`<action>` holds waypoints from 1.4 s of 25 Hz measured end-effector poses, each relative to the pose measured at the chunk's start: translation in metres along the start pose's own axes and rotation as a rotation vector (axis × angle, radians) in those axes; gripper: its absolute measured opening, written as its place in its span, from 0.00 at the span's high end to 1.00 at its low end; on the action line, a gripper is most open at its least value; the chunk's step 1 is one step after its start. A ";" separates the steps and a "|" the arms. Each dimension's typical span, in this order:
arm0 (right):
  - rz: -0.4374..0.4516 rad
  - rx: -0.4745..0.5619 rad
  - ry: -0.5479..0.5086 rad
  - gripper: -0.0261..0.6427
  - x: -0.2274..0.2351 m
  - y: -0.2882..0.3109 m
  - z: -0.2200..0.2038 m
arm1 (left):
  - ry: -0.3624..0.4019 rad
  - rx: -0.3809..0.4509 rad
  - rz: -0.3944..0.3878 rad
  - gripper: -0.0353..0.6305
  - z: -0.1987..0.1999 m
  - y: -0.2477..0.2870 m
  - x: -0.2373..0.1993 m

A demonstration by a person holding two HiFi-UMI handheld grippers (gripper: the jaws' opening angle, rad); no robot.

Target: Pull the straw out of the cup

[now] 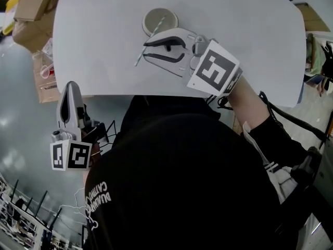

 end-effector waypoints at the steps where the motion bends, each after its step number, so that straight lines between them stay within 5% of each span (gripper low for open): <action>1: 0.019 -0.029 -0.034 0.85 -0.001 0.002 0.000 | 0.000 -0.003 0.004 0.94 -0.001 -0.001 -0.001; 5: 0.046 -0.126 -0.170 0.73 -0.004 0.014 -0.002 | -0.013 -0.016 0.021 0.94 -0.006 -0.004 -0.006; 9: 0.026 -0.165 -0.229 0.72 -0.004 0.025 -0.003 | -0.020 -0.023 0.032 0.94 -0.009 -0.005 -0.011; 30: 0.004 -0.164 -0.217 0.82 0.000 0.031 0.000 | -0.039 -0.003 0.067 0.94 -0.015 -0.023 -0.016; 35: -0.013 -0.140 -0.213 0.84 0.000 0.023 0.004 | 0.008 -0.015 0.069 0.94 -0.007 -0.021 -0.007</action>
Point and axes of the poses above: the fingertips, and each gripper's own axes: y forward along the fingers, x to its right, z out of its top, the point moved 8 cm from there along -y, backward along the fingers, and after that the axes turned 6 degrees about y, right-handed, at the moved point
